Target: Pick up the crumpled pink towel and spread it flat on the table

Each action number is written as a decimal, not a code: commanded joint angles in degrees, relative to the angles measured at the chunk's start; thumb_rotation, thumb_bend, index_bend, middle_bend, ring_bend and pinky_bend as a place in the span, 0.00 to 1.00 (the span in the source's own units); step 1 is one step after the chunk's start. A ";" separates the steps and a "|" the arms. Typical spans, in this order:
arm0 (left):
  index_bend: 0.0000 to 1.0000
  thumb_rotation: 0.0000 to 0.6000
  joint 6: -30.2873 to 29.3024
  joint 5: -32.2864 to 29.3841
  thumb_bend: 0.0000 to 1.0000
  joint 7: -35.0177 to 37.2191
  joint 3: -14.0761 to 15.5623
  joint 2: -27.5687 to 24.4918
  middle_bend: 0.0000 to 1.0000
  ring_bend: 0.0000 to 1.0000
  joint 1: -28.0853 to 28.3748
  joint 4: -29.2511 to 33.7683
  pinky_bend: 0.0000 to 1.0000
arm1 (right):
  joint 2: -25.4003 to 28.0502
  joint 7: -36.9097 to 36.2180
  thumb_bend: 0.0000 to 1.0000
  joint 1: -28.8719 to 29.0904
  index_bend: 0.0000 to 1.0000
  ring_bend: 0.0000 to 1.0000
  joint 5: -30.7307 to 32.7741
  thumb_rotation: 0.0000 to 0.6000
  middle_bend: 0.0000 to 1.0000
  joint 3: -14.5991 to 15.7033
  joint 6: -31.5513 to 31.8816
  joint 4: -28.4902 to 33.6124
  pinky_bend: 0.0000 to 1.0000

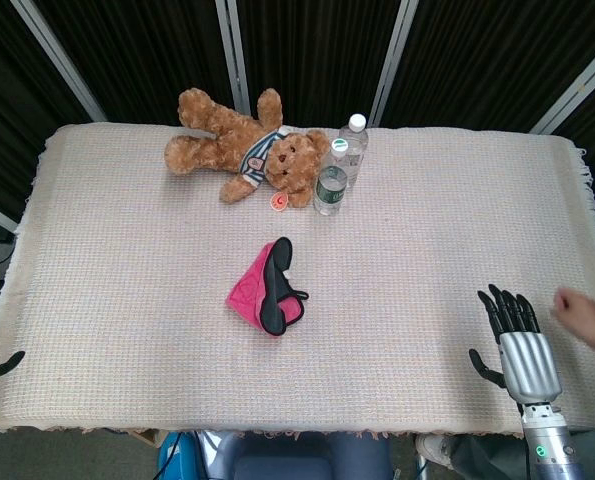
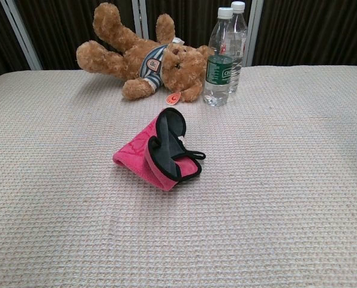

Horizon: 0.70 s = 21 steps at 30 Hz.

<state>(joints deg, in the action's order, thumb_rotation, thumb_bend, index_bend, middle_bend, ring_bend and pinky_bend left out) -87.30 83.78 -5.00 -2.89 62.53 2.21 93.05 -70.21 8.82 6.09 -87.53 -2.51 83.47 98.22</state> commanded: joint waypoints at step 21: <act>0.05 1.00 0.88 0.81 0.04 -0.12 0.31 0.74 0.00 0.00 0.68 -0.52 0.00 | 0.00 0.15 0.32 0.12 0.00 0.00 0.46 1.00 0.00 -0.22 -0.26 0.25 0.00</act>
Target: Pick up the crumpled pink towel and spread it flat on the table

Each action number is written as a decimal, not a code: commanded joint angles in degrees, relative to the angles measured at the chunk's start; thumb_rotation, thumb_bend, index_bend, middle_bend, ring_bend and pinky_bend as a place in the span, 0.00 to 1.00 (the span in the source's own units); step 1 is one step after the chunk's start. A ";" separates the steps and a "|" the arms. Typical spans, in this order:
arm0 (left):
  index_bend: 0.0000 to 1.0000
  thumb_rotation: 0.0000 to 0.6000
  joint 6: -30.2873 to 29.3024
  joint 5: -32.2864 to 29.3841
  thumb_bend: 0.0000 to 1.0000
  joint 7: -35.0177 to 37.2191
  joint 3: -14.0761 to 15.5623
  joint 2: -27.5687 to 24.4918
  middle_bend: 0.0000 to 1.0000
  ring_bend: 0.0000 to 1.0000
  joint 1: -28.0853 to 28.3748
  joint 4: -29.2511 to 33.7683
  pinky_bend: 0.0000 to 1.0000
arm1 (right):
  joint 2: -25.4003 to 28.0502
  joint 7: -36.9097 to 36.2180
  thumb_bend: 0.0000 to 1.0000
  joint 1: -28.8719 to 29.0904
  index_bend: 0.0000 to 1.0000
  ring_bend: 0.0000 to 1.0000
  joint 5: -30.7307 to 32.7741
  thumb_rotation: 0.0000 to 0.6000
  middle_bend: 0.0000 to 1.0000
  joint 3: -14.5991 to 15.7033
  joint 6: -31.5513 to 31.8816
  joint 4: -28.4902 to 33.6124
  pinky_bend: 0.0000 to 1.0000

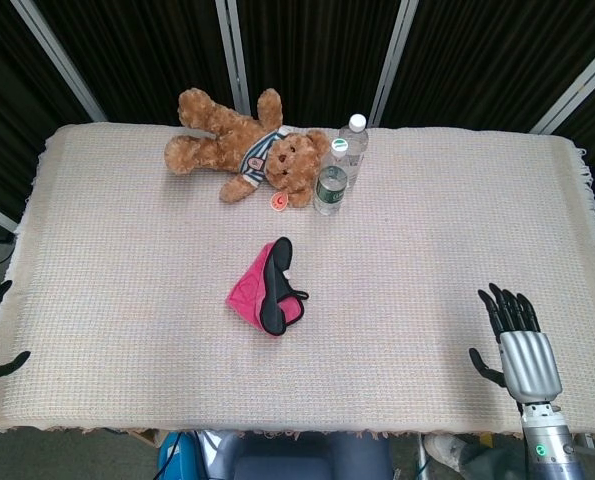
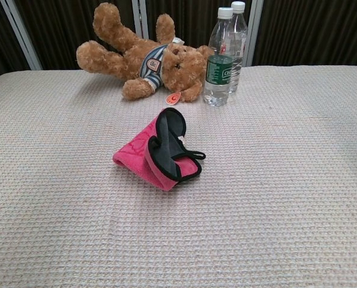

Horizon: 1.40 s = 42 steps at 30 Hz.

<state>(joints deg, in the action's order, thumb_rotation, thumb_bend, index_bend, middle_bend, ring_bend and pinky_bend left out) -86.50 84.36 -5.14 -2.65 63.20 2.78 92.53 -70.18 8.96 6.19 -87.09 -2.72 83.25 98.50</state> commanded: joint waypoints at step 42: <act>0.37 1.00 39.85 -11.37 0.31 -26.04 -12.14 19.87 0.13 0.00 41.40 6.60 0.01 | 0.10 -4.78 0.32 1.72 0.00 0.00 6.25 1.00 0.00 -2.69 -4.16 -2.42 0.00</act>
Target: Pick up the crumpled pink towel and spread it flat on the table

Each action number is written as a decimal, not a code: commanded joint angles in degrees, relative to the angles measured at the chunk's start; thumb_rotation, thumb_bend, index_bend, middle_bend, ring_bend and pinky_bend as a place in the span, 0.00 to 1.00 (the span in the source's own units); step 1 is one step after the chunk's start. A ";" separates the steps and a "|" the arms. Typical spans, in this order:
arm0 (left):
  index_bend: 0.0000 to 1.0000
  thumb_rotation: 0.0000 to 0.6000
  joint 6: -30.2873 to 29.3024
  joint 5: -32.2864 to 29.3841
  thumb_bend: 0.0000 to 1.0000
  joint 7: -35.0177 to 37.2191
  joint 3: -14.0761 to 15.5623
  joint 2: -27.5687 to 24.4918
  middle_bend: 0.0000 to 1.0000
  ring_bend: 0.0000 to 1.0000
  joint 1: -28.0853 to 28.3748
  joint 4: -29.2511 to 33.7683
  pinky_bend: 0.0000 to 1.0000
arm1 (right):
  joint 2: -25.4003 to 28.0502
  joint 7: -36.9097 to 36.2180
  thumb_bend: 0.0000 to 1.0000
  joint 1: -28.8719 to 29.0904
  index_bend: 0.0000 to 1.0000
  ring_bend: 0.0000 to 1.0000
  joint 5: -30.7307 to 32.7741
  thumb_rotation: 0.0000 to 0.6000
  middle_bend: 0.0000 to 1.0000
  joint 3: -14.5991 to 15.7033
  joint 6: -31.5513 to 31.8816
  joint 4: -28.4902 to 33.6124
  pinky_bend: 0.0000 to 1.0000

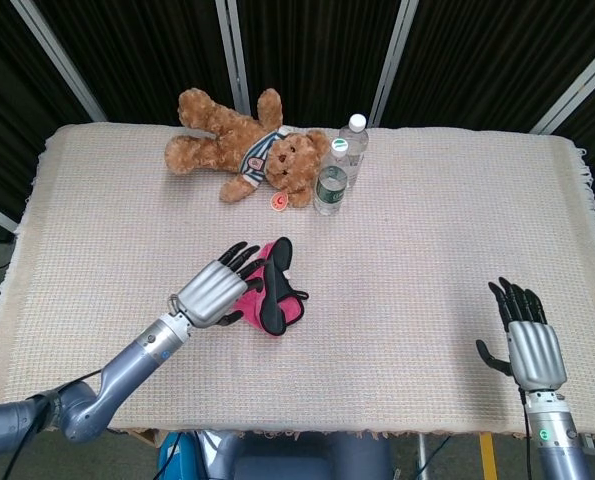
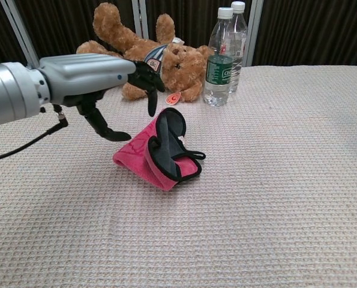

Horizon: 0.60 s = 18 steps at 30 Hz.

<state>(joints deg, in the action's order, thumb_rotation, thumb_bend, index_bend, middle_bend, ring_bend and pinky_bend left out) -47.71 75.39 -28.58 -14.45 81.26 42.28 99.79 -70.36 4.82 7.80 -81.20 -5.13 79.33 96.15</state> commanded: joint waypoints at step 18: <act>0.43 1.00 1.26 -13.48 0.39 -11.33 1.55 3.42 0.13 0.00 7.61 1.10 0.01 | 1.11 -3.11 0.32 0.50 0.00 0.00 1.54 1.00 0.00 -0.60 -1.42 -0.29 0.00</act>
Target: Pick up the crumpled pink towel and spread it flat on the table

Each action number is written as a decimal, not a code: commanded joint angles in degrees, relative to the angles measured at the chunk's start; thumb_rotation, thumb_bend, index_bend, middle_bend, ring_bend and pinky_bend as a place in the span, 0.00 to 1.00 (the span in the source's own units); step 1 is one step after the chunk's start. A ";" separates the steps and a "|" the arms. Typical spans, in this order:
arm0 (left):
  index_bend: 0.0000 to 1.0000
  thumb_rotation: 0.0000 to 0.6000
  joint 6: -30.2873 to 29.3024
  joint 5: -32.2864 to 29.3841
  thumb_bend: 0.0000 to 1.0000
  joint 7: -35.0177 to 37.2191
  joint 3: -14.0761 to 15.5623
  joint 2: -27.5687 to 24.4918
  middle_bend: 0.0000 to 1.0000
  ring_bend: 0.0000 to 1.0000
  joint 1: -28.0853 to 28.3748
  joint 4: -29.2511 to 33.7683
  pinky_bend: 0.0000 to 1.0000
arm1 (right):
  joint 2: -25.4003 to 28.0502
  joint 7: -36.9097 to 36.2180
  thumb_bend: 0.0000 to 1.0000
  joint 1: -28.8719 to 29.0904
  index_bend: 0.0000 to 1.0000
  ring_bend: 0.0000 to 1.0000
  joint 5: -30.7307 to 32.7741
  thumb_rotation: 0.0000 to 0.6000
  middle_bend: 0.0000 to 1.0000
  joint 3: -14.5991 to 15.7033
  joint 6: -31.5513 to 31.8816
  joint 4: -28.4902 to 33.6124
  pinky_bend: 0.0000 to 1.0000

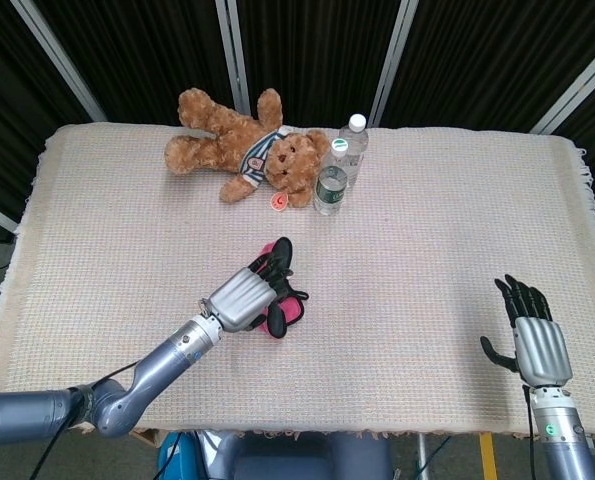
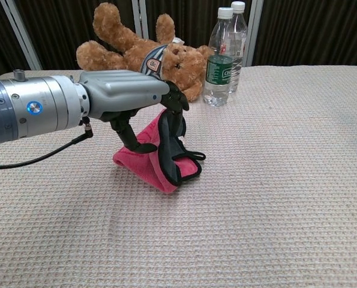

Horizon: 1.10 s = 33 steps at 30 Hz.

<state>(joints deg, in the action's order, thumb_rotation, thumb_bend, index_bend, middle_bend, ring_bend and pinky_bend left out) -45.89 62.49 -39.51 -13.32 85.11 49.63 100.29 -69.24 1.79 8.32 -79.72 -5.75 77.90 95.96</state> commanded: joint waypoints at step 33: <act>0.57 1.00 -5.24 -1.79 0.46 0.40 5.39 -1.59 0.15 0.00 1.69 2.25 0.01 | -0.01 -0.35 0.32 -0.01 0.00 0.00 -0.60 1.00 0.00 0.43 0.48 0.50 0.00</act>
<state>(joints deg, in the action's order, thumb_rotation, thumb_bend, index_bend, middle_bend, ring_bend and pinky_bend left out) -50.82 60.71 -39.37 -7.84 83.53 51.36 102.34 -69.25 1.45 8.30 -80.32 -5.33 78.41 96.45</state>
